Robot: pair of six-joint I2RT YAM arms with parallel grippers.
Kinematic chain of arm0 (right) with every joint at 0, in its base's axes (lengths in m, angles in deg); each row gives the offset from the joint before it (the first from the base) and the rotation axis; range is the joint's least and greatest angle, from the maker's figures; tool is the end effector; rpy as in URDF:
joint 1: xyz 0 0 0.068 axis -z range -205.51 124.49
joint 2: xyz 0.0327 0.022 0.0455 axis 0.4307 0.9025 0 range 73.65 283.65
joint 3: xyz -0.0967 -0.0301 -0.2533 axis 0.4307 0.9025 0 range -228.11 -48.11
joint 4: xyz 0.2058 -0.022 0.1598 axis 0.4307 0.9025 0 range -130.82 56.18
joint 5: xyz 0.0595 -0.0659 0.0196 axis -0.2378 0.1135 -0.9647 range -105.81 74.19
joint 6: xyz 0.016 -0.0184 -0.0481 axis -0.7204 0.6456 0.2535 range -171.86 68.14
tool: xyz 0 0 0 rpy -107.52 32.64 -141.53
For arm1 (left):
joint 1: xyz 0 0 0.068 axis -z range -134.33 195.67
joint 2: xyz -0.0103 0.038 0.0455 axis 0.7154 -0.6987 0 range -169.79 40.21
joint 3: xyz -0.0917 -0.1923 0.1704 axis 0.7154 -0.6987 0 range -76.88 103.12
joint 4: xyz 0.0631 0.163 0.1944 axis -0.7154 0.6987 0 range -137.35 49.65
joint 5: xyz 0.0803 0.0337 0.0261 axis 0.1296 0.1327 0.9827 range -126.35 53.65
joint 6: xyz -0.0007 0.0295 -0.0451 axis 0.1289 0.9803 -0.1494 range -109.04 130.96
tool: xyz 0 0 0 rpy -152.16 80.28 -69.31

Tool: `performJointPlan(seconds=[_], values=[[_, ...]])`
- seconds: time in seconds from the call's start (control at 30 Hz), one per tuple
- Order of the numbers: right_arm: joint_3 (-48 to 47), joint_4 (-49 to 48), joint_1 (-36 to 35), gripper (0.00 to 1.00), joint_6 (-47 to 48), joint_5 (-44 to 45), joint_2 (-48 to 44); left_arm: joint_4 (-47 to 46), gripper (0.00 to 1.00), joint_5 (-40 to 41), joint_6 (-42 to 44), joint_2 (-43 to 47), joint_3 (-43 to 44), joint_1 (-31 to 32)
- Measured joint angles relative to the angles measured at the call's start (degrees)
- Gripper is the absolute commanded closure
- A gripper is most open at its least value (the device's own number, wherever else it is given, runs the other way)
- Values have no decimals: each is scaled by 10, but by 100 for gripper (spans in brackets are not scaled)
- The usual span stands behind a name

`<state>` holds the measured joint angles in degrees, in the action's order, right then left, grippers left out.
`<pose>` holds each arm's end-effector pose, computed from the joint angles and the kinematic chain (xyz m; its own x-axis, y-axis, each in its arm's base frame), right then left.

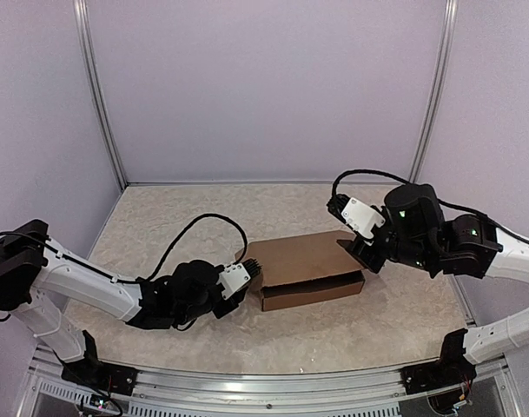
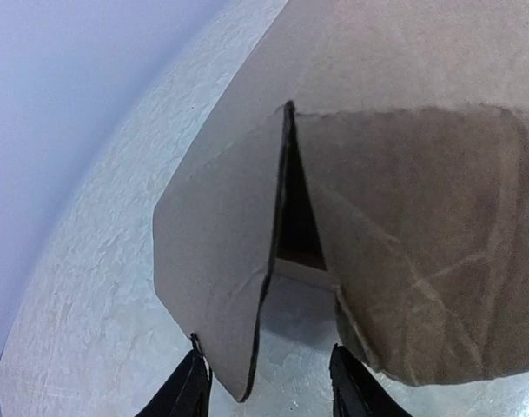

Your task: Fold the paper box

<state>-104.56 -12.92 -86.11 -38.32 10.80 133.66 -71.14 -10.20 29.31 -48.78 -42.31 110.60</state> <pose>0.1251 0.1897 0.3316 -0.1106 -0.6227 -0.7746 -0.6349 0.6439 -0.4269 0.1404 -0.2630 0.1592 0.0004 0.6660 -0.7459 0.6872 0.5417 0.4841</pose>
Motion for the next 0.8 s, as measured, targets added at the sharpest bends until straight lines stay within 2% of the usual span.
performJointPlan(seconds=[0.2, 0.6, 0.8], values=[[15, -3, 2, 48, -18, 0, 0, -47, 63, 0, 10, 0, -6, 0], [40, -4, 17, 48, -64, -1, -33, -110, 62, 16, 38, 0, -10, 1], [40, -5, 19, 50, -75, -3, -38, -118, 77, 17, 47, -3, -10, 3]])
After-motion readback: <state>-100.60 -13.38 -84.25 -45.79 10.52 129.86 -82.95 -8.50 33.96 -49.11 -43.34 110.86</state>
